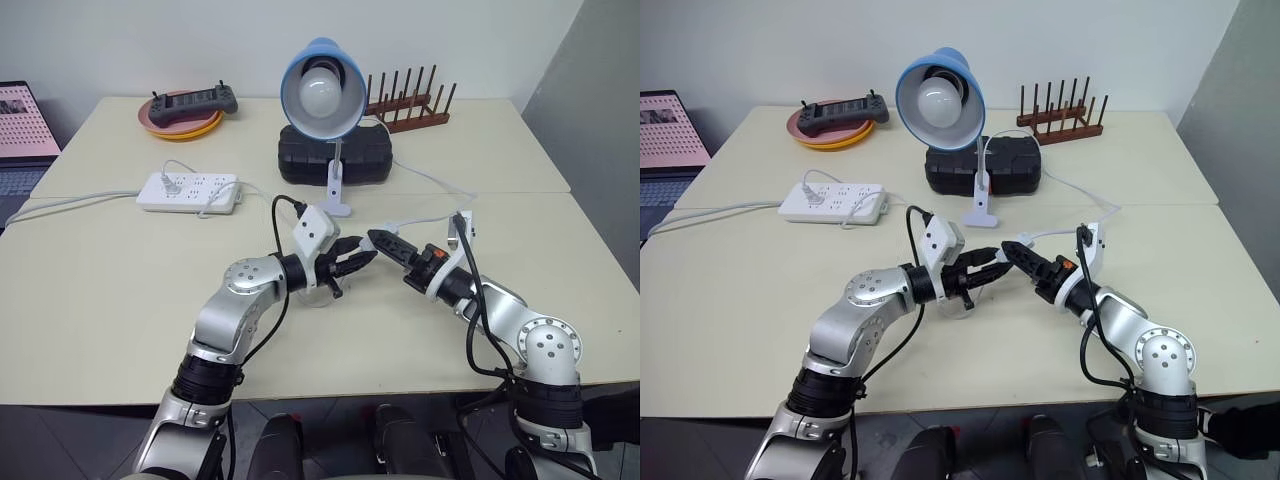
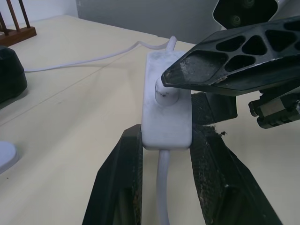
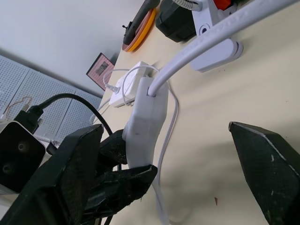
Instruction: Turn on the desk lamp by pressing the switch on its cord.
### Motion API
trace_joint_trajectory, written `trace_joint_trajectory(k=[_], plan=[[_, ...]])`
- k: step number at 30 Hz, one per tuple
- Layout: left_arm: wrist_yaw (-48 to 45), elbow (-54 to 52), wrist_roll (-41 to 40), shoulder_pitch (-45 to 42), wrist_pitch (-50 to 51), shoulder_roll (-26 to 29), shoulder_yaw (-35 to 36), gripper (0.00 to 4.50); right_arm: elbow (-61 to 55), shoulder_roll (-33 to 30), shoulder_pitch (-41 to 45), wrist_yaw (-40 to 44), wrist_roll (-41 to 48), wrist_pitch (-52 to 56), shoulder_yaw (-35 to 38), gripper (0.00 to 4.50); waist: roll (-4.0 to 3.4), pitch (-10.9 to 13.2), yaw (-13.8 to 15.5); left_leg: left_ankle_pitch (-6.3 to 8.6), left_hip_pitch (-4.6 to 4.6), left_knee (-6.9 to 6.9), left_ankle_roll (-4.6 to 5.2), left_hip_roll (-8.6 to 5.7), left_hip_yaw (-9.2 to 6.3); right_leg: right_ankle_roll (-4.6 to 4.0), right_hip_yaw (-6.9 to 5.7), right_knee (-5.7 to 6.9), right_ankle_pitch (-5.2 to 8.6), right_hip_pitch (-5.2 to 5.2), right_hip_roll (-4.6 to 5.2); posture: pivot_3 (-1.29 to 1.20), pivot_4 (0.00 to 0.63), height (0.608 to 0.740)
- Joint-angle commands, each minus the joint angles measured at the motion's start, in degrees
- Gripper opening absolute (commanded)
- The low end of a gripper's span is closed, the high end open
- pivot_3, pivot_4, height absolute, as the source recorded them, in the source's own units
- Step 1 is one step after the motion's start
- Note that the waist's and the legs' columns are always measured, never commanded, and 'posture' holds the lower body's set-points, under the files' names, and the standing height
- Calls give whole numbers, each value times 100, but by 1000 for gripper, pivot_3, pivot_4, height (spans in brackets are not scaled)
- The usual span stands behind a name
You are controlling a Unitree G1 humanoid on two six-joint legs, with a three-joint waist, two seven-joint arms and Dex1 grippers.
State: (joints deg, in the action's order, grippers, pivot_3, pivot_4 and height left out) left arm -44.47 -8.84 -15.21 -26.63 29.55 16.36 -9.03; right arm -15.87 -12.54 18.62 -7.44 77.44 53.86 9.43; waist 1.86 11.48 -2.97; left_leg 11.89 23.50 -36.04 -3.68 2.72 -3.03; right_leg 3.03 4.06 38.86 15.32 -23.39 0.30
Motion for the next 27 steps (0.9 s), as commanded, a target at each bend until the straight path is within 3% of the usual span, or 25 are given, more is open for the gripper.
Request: trace_joint_trajectory(k=[1, 16, 23, 25, 27], plan=[[12, -158, -93, -135, -92, 33, 31, 1095, -90, -87, 116, 158, -72, -9, -44, 3464, 0, 0, 0, 0, 0, 0, 0, 0, 0, 0, 0, 0, 0, 0, 0, 0, 150, 740], [133, -210, -137, -145, -63, 17, -8, 1095, -24, -34, 198, 292, -323, -28, -159, 465, 0, 0, 0, 0, 2, 1, 0, 0, 0, 0, 0, -2, 0, -3, 0, 0, 150, 740], [146, -230, -138, -129, -69, 34, -14, 1095, 15, 13, 221, 289, -35, -9, -41, 449, 0, 0, 0, 0, 5, 1, 0, 0, 0, 0, 0, -3, 0, -5, 0, 0, 150, 740], [144, -230, -138, -128, -77, 34, -15, 1095, 58, 65, 261, 237, 84, -57, 31, 1160, 0, 0, 0, 0, 6, 1, 0, 0, 0, 0, 0, -3, 0, -5, 0, 0, 150, 740], [143, -229, -143, -127, -80, 36, -15, 1095, 105, 83, 303, 179, 85, -73, 56, 1513, 0, 0, -1, 0, 7, 1, 0, 0, 0, 0, 0, -3, 0, -6, 0, 0, 150, 740]])
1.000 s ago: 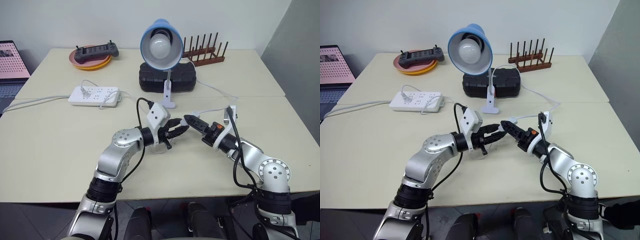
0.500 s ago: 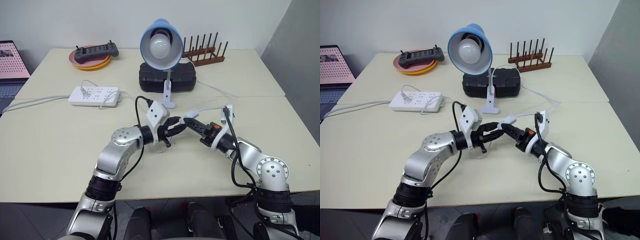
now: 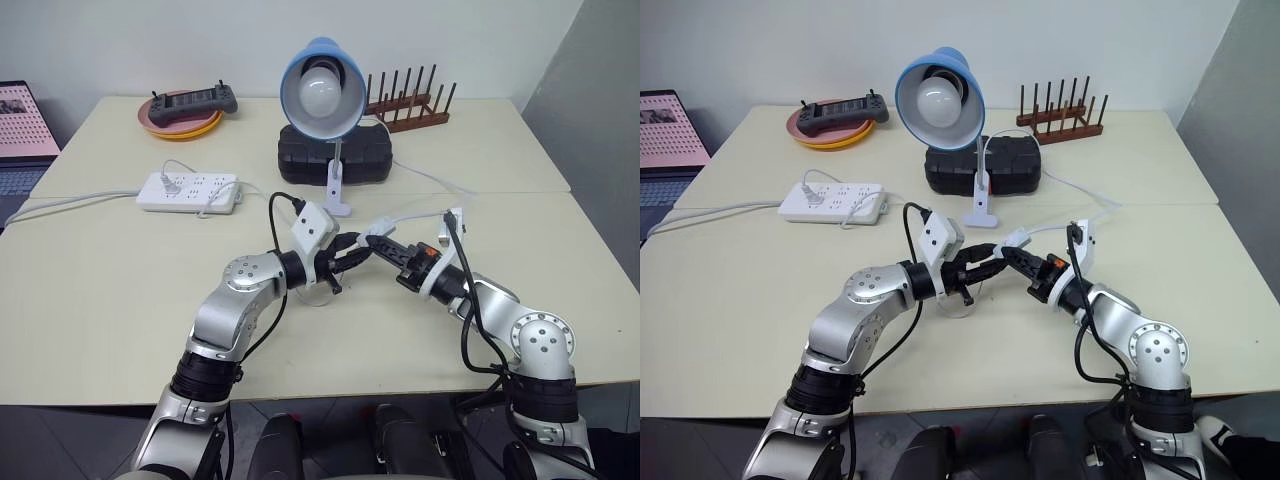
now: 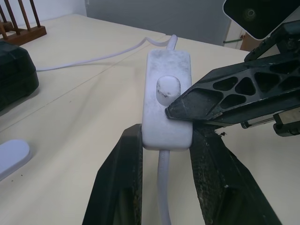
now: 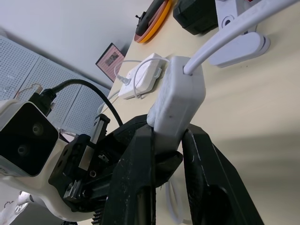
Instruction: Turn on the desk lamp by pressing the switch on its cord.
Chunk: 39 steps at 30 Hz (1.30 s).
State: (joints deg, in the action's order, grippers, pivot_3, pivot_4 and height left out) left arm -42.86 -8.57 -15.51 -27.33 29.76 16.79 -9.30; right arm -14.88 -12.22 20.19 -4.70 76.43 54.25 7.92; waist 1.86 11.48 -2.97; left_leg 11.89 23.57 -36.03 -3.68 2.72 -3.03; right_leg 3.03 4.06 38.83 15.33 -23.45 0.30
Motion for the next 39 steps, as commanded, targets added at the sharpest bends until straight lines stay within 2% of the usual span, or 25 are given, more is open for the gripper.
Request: trace_joint_trajectory(k=[1, 2, 19, 22, 24, 26, 38, 39], plan=[[-18, -257, -116, -57, -103, -4, 11, 1095, 21, 41, 159, -108, 177, -104, 203, 1786, 0, 0, -1, 0, 0, 0, 0, 0, 1, 0, 1, 0, 0, 0, 0, 0, 150, 740], [-18, -258, -115, -53, -108, -1, 7, 1095, 44, 53, 169, -136, 197, -109, 211, 1999, 0, 0, -2, 0, 0, 0, 0, 0, 1, 0, 1, 0, 0, -1, 0, 0, 150, 740], [-21, -249, -100, -51, -128, -12, -19, 1095, 69, 118, 217, -152, 208, -116, 231, 1999, 0, 0, -9, 0, 15, 1, 0, 0, 0, 0, 0, -3, 0, -13, 0, 0, 150, 740], [-21, -252, -100, -56, -126, -14, -20, 1095, 17, 80, 197, -83, 123, -78, 155, 1511, -1, 0, -10, 0, 16, 1, 0, 0, 0, 0, 0, -3, 0, -14, 0, 0, 150, 740], [-16, -260, -102, -53, -122, -17, -23, 1095, -10, 61, 184, -43, 68, -70, 117, 928, 0, 0, -10, 0, 16, 1, 0, 0, 0, 0, -1, -3, 0, -14, 0, 0, 150, 740], [-13, -272, -104, -46, -118, -18, -27, 1095, -39, 37, 170, -1, 9, -76, 78, 570, -1, 0, -10, 0, 17, 1, 0, 0, 0, 0, 0, -4, 0, -15, 0, 0, 150, 740], [0, -254, -113, -75, -114, -10, -27, 1095, -92, -78, 184, 219, -359, -113, -49, 568, -1, 0, -10, 0, 19, 1, 0, 0, 0, 0, -1, -5, 0, -17, 0, 0, 150, 740], [-1, -255, -112, -74, -116, -5, -26, 1095, -91, -50, 194, 240, -306, -116, -23, 918, -1, 0, -9, 0, 19, 1, 0, 0, 0, 0, -1, -5, 0, -17, 0, 0, 150, 740]])
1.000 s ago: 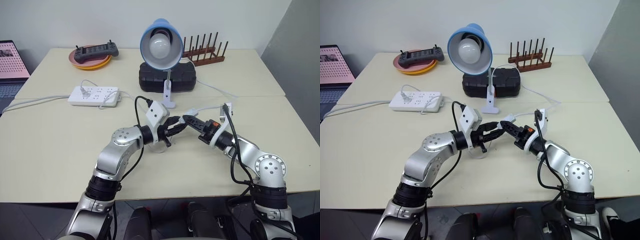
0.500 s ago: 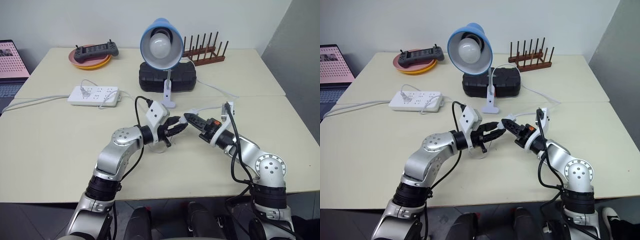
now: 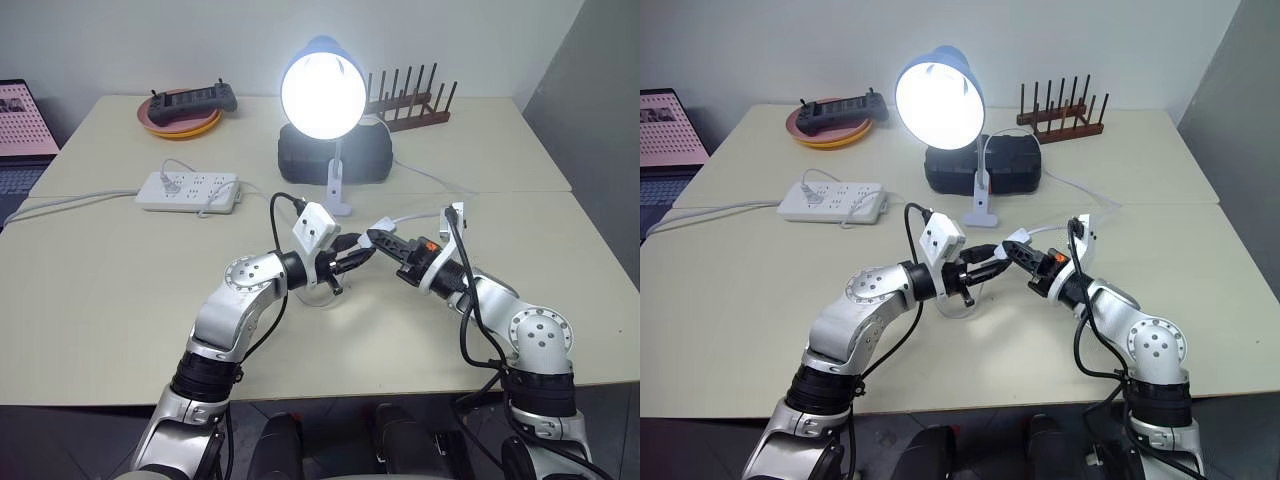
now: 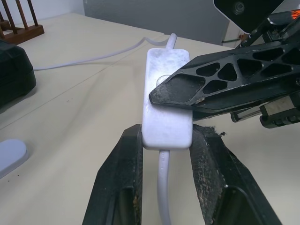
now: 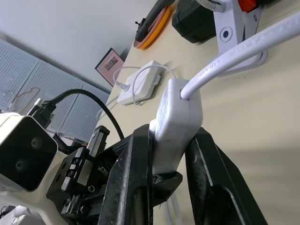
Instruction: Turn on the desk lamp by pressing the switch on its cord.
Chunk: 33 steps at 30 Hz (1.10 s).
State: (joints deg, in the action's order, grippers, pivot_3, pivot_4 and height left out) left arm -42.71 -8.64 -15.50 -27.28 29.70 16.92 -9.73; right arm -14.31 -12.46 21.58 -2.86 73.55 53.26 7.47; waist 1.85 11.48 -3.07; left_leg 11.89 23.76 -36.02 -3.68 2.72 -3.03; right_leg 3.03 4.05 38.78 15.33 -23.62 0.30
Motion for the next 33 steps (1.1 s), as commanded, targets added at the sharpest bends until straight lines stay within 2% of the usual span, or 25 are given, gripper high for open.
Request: trace_joint_trajectory(k=[1, 5, 10, 16, 19, 22, 25, 27, 28, 31, 33], plan=[[-17, -247, -112, -78, -113, -14, 19, 1095, -148, -5, 66, 77, 24, -20, 46, 1271, 0, 0, 1, 0, 0, 0, 0, 0, 0, 0, 0, 0, 0, 0, 0, 0, 150, 740], [-34, -240, -116, -81, -118, 3, 22, 1095, -149, 14, 90, 93, 75, -13, 85, 1956, 0, 0, 0, 0, 1, 0, 0, 0, 0, 0, 0, -1, 0, 0, 0, 0, 150, 740], [-217, -37, -78, -208, -201, 191, 68, 1095, -386, -291, -87, 247, 421, 209, 205, 3158, 0, 0, 1, 0, 2, 1, 0, 0, 0, 0, 0, -2, 0, -1, 0, 0, 150, 740], [-803, 981, 206, -702, -620, 806, -11, 1095, -897, -1334, -708, 565, 611, 471, 516, 4481, 0, 1, 25, 0, 5, 1, 0, -1, -1, 0, -1, -8, 0, -1, 0, 0, 150, 740], [-1250, 1506, 558, -855, -823, 1097, -433, 1095, -1120, -1895, -964, 913, 225, 427, 564, 4481, 0, 1, 24, 0, 6, 3, 0, -2, 0, 0, -1, -16, 0, -1, 1, 0, 150, 740], [-1433, 2130, 812, -1068, -1058, 1080, -672, 1095, -1438, -2571, -1248, 1552, -636, 186, 355, 4481, -1, 1, 30, 1, 6, 6, 1, -2, 0, -1, -1, -18, 1, -1, 1, 0, 150, 740], [-1428, 2616, 932, -1282, -1332, 913, -695, 1095, -1484, -2692, -1414, 1792, -994, -13, 316, 4481, 1, 1, 30, 1, 9, 7, 1, -1, 0, 0, -3, -23, 1, -2, 0, 0, 150, 740], [-1506, 2857, 932, -1386, -1498, 814, -647, 1782, -1471, -2635, -1462, 1862, -1083, -85, 340, 4500, 1, 2, 29, 1, 10, 6, 1, -1, -1, 0, -4, -22, 1, -3, 0, 0, 150, 740], [-1522, 2920, 884, -1436, -1524, 761, -577, 1878, -1489, -2656, -1486, 1934, -1179, -120, 324, 4500, 1, 2, 30, 1, 11, 6, 1, -1, 0, 1, -2, -21, 0, -4, 0, 0, 150, 740], [-1724, 2739, 636, -1440, -1362, 824, -371, 2528, -1541, -2660, -1521, 2083, -1297, -144, 327, 4500, 1, 2, 30, 1, 13, 5, 1, -2, 1, 2, -1, -22, 0, -3, 1, 0, 150, 740], [-1902, 2376, 471, -1327, -1126, 1067, -208, 2938, -1489, -2642, -1465, 2132, -1352, -152, 332, 4500, 1, 2, 24, 1, 12, 6, 1, -1, 1, 2, -2, -21, 0, -3, 1, 0, 150, 740]])
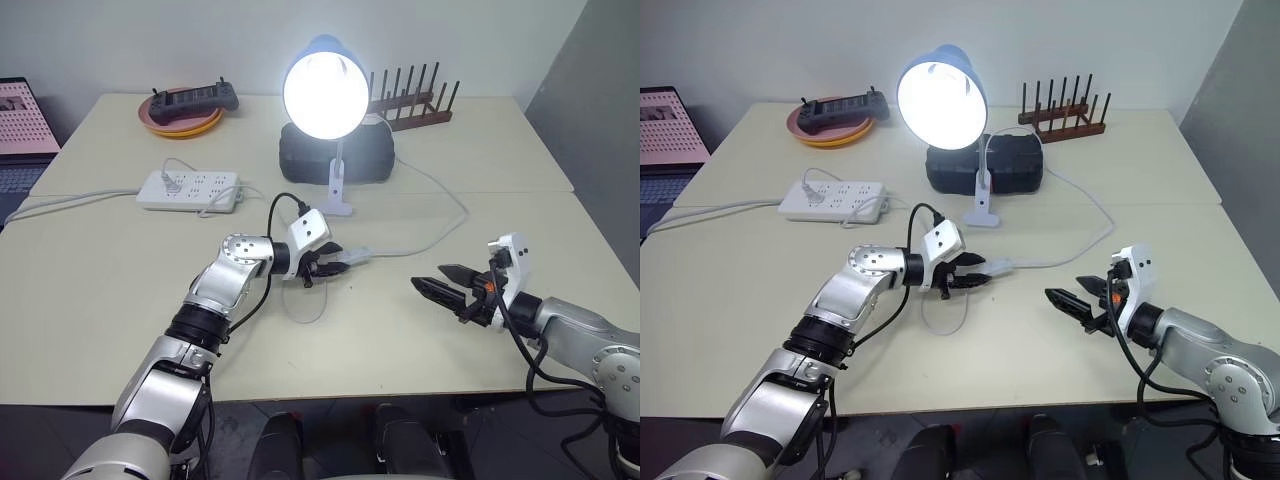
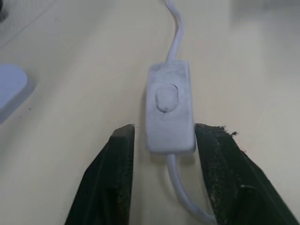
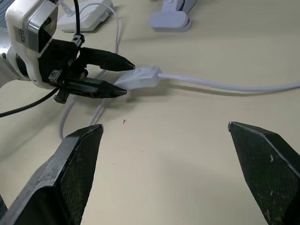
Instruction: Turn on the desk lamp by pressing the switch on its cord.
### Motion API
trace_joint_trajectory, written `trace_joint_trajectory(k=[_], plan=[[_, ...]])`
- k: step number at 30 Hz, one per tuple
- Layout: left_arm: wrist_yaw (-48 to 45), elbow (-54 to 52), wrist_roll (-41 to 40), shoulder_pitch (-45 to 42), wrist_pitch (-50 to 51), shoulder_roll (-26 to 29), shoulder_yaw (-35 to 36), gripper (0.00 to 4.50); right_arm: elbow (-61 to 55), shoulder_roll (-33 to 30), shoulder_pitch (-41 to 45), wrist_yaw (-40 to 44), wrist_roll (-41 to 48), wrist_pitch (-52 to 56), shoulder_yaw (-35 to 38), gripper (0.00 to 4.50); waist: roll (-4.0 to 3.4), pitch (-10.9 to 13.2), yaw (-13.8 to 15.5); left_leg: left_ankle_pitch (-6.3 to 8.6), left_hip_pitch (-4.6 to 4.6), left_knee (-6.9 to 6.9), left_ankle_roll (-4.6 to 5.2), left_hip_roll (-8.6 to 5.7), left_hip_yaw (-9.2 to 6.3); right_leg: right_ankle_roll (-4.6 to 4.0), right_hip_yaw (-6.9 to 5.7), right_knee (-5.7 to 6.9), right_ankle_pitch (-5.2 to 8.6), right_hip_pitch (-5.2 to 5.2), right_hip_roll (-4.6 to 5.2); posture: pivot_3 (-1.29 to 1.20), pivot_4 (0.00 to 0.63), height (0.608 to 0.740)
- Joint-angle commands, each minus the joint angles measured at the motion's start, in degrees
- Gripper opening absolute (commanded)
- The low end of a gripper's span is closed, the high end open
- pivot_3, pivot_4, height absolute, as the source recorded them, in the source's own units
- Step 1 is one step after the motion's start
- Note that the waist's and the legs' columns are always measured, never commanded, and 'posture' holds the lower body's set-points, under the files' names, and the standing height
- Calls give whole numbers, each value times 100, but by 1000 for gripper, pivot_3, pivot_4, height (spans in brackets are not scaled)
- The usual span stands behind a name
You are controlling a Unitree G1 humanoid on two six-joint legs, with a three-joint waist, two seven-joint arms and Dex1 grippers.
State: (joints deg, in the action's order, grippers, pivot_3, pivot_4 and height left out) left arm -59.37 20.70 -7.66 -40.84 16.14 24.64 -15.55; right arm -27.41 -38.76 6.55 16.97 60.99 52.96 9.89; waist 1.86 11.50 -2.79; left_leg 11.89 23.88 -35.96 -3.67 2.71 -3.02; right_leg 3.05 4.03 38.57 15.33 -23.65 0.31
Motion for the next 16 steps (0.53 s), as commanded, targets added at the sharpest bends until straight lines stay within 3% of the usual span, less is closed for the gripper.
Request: trace_joint_trajectory(k=[1, 7, 10, 13, 16], plan=[[-339, -839, -478, 124, 435, 455, 506, 3139, -128, -12, 88, 202, -113, -122, 97, 4500, 0, 0, -22, 0, 0, 1, 0, 1, -1, 0, -1, 2, 0, -2, 0, 0, 150, 740], [-235, -2152, -1346, 897, 1698, 1343, 1605, 4468, 133, -197, 422, 734, -298, -97, 43, 4500, -4, 2, -46, 0, -2, 5, 0, 4, 1, -2, 1, 15, 1, -12, -1, 0, 150, 740], [28, -2475, -1391, 1311, 1843, 1614, 2014, 4468, 223, -350, 527, 1047, -385, -77, 36, 4500, -3, 2, -41, 0, -3, 1, 0, 3, 1, -2, 0, 16, 2, -11, -1, 0, 150, 740], [388, -3106, -1610, 2423, 2421, 2028, 3171, 4468, 427, -646, 753, 1644, -392, -26, 15, 4500, 0, 3, 43, 0, 0, -5, -1, 1, -1, -2, -4, 14, 1, -9, 4, 0, 150, 740], [604, -3439, -1881, 2845, 2716, 2056, 3644, 4468, 569, -749, 852, 1898, -470, -31, -20, 4500, 0, 4, -35, 1, -2, 1, -1, 5, 11, -3, 4, 12, 2, -12, 6, 0, 150, 740]])
